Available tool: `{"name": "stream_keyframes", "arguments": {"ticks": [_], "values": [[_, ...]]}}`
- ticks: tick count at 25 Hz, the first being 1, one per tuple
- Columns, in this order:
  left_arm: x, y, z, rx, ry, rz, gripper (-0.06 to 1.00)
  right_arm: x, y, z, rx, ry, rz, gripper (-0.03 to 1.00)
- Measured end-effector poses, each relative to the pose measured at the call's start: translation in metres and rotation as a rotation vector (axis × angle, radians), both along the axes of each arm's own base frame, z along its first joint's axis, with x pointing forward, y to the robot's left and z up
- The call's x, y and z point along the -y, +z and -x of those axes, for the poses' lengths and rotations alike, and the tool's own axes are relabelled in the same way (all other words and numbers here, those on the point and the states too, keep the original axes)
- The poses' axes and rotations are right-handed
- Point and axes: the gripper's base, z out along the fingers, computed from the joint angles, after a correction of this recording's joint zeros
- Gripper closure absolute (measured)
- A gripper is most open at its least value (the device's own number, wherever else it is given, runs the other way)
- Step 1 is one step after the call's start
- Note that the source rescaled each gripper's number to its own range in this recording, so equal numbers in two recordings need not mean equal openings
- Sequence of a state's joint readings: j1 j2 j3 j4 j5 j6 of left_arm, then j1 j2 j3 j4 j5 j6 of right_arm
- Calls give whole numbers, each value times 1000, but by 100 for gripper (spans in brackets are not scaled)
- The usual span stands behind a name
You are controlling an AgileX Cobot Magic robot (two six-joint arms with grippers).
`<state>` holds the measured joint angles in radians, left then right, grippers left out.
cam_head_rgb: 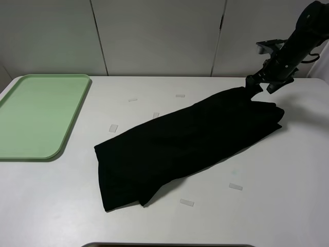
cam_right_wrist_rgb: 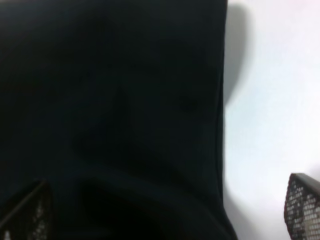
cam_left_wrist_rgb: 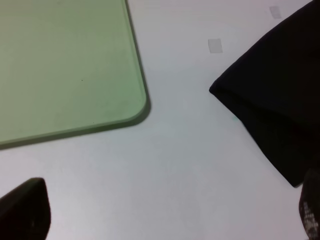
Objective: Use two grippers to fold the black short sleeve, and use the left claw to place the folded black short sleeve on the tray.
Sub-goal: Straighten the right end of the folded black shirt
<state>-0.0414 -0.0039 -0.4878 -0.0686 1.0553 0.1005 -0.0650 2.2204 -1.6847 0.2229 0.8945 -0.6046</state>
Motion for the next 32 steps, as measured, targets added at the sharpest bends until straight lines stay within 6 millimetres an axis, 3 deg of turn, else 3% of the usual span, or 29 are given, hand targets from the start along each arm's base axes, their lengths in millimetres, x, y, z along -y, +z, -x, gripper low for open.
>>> {"name": "stream_keyframes", "arguments": {"ticks": [14, 32], "values": [[0, 0, 0, 0, 0, 0, -6, 7, -37, -4, -35, 38, -29, -3], [0, 0, 0, 0, 0, 0, -6, 23, -50, 2, -96, 46, -231, -3]]}}
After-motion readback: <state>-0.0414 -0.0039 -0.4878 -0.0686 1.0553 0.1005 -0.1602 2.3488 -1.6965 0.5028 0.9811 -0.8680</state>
